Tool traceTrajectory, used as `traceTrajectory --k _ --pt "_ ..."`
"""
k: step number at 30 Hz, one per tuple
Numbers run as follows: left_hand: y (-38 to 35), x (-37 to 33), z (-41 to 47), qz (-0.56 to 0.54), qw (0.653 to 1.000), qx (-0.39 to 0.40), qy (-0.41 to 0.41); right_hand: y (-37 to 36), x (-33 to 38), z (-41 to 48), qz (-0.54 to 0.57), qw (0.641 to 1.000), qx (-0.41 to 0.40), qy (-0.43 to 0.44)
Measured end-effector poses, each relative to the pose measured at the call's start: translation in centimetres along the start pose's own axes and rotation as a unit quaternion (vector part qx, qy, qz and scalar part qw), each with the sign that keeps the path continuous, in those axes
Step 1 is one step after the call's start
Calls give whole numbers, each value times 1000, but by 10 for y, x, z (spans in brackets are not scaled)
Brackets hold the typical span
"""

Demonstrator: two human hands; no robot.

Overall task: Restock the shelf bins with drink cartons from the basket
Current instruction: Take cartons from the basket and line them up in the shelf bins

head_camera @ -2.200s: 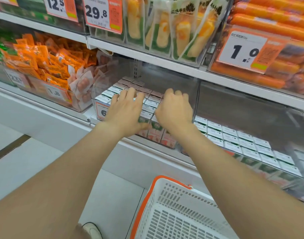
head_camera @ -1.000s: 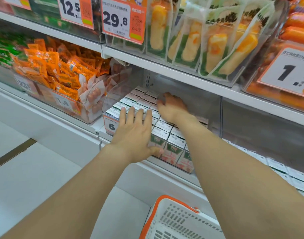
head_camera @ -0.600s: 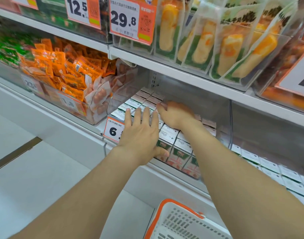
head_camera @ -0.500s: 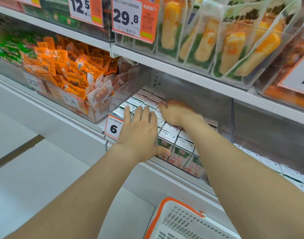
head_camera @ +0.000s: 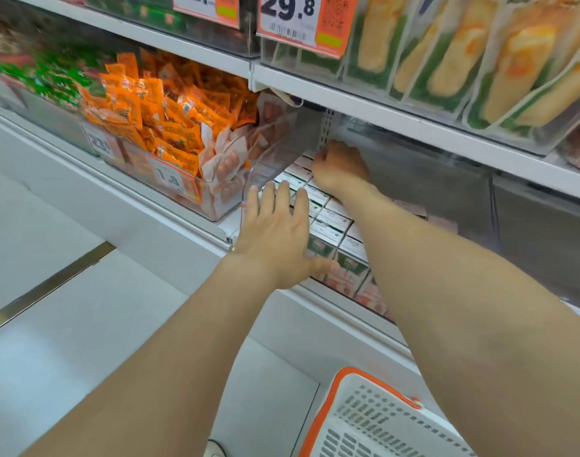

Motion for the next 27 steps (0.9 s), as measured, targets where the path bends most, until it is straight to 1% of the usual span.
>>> traceTrajectory --k 6,8,12,15,17,19,21,23,25,27 --pt "-3 -2 0 -36 999 26 -13 -7 13 11 -22 996 89 24" --pt "-2 -2 2 -38 999 35 -9 -7 8 14 -14 995 97 32" --pt "-3 -1 6 -38 997 71 6 -12 -4 10 -13 996 78 30" --pt "-4 3 8 -31 995 95 9 -12 4 4 -33 992 112 47" --pt "0 1 8 -29 995 95 6 -9 4 -6 -50 989 129 52" --pt "7 -8 9 -31 996 80 -3 -4 -6 -18 -51 992 106 41" --pt "14 -23 10 -39 997 58 -22 7 -20 -37 -44 997 52 30" --pt "17 -38 11 -48 997 52 -39 22 -40 -60 -84 996 -4 12" --pt "16 -50 10 -54 995 70 -47 35 -68 -77 -134 989 -47 -40" --pt "14 -60 10 -60 993 86 -56 46 -92 -87 -158 982 -46 -97"
Point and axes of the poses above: each hand's wrist, its own z-axis towards the middle knuckle, its own y-axis out of the back of the hand, x = y × z, the point moved 7 cm from there along z, towards the middle knuckle, and after that the axes turned 4 degrees about -y, right-handed, at the moved point
